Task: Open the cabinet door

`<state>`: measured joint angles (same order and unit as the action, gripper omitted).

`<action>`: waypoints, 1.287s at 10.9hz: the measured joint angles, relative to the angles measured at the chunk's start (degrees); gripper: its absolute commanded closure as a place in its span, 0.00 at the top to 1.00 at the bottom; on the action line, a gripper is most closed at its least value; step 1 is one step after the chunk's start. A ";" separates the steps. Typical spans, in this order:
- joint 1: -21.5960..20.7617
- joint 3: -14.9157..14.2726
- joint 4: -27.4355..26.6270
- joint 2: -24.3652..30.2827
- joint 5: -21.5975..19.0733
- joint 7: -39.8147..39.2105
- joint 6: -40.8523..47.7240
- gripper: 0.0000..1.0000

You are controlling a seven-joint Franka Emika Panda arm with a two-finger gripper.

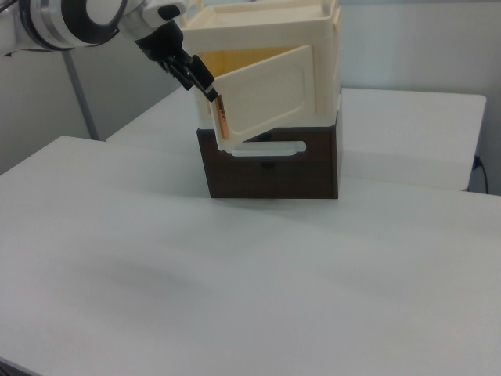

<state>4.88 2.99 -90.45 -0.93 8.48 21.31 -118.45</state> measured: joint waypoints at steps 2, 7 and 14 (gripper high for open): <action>0.03 -0.02 0.00 -0.78 0.64 1.90 -0.30 0.87; 3.68 -0.93 0.03 -1.47 2.58 2.42 -0.30 0.99; 6.82 -1.09 -0.16 -1.45 3.19 -1.32 3.33 1.00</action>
<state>11.70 1.90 -90.61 -2.38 11.67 19.99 -115.12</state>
